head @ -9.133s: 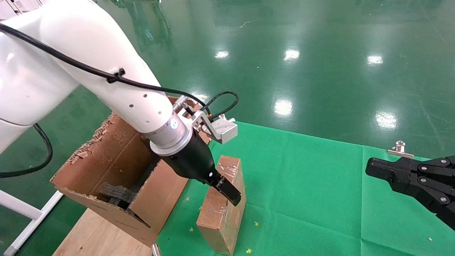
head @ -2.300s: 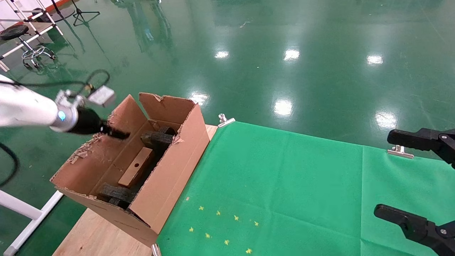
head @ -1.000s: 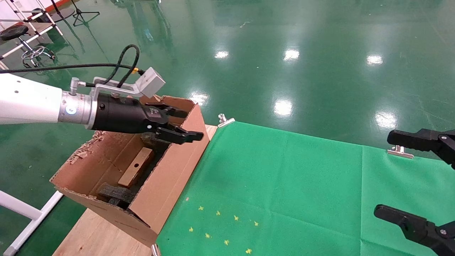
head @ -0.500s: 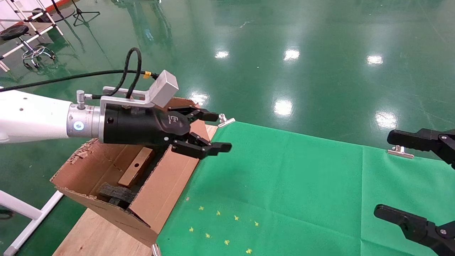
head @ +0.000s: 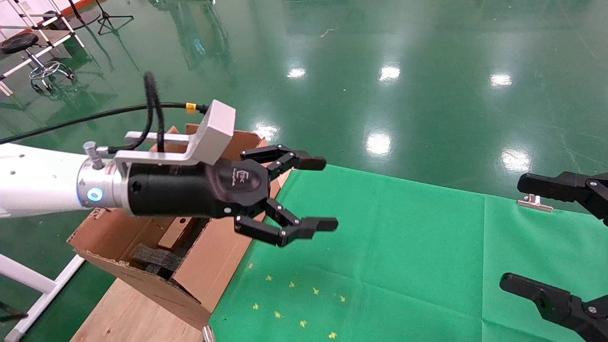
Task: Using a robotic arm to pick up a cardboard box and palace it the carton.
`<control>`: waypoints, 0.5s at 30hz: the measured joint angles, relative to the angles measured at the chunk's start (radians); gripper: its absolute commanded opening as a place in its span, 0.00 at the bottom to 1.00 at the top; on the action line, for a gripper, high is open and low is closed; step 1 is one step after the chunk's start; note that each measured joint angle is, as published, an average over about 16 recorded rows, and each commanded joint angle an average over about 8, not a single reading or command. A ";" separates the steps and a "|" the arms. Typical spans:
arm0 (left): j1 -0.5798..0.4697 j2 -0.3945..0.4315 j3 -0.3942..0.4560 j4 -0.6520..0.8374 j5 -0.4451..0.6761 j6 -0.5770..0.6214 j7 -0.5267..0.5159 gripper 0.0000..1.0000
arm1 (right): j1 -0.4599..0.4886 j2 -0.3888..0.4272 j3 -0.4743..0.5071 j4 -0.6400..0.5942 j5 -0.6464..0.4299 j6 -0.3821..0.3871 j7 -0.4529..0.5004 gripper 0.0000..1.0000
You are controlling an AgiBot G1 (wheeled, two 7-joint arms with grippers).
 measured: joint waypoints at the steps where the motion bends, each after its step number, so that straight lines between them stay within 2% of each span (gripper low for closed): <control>1: 0.013 -0.001 -0.012 -0.013 -0.011 0.004 0.006 1.00 | 0.000 0.000 0.000 0.000 0.000 0.000 0.000 1.00; 15: 0.178 -0.008 -0.166 -0.172 -0.153 0.052 0.078 1.00 | 0.000 0.000 0.000 0.000 0.000 0.000 0.000 1.00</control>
